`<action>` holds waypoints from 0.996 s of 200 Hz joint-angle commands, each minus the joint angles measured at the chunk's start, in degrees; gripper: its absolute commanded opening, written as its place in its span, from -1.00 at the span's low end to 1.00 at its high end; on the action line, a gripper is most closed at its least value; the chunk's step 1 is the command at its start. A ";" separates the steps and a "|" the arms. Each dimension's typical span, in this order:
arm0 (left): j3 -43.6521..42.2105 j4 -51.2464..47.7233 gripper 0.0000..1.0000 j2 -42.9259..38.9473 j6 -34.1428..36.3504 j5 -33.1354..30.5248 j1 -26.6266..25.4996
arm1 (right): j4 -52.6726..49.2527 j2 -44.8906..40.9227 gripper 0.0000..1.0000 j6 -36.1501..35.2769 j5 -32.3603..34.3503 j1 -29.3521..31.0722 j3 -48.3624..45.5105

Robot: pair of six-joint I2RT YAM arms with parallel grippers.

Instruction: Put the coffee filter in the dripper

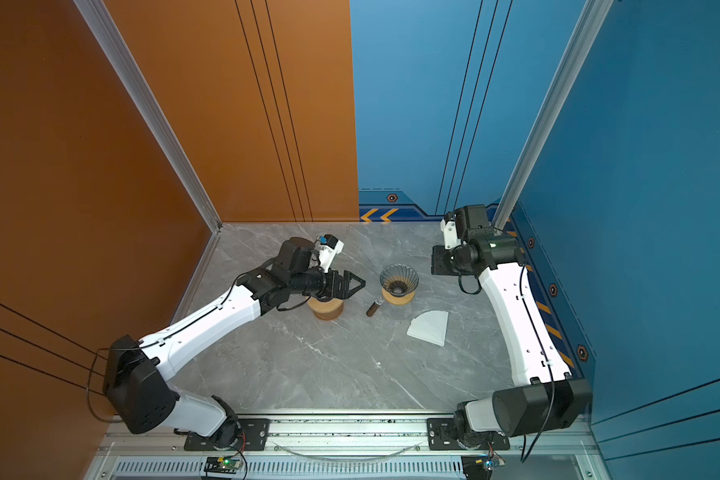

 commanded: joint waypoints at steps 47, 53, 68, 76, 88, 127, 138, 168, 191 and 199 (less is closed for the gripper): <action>-2.21 1.14 0.96 -1.44 0.56 1.95 1.14 | 6.77 -5.95 -0.18 9.16 -10.15 -13.51 -21.33; -2.42 1.17 0.96 -1.35 0.48 2.09 1.27 | 8.73 -6.62 -0.13 9.84 -11.47 -14.77 -24.07; -2.70 1.35 0.96 -1.27 0.38 2.63 1.40 | 14.16 -7.44 -0.01 11.30 -17.04 -18.42 -30.28; -2.82 1.40 0.96 -1.26 0.38 2.86 1.48 | 16.87 -7.51 0.02 12.29 -18.60 -19.72 -33.27; -2.79 1.35 0.96 -1.26 0.38 3.05 1.65 | 19.00 -6.90 0.12 12.26 -20.13 -20.58 -35.79; -2.59 1.00 0.96 -0.74 0.32 3.75 1.84 | 27.56 -1.85 0.29 12.39 -22.81 -20.65 -41.78; -2.73 0.96 0.96 -0.79 0.18 3.77 1.83 | 29.66 -0.17 0.29 12.21 -22.93 -20.74 -42.88; -2.96 0.75 0.96 -1.41 -0.23 3.09 1.84 | 33.71 1.45 0.30 11.14 -22.94 -21.29 -45.23; -2.79 0.42 0.96 -1.35 -0.40 2.71 1.82 | 36.27 2.88 0.30 10.77 -22.95 -22.28 -47.10; -2.80 0.44 0.96 -1.35 -0.49 2.72 1.85 | 36.84 3.64 0.30 10.77 -23.49 -22.36 -47.50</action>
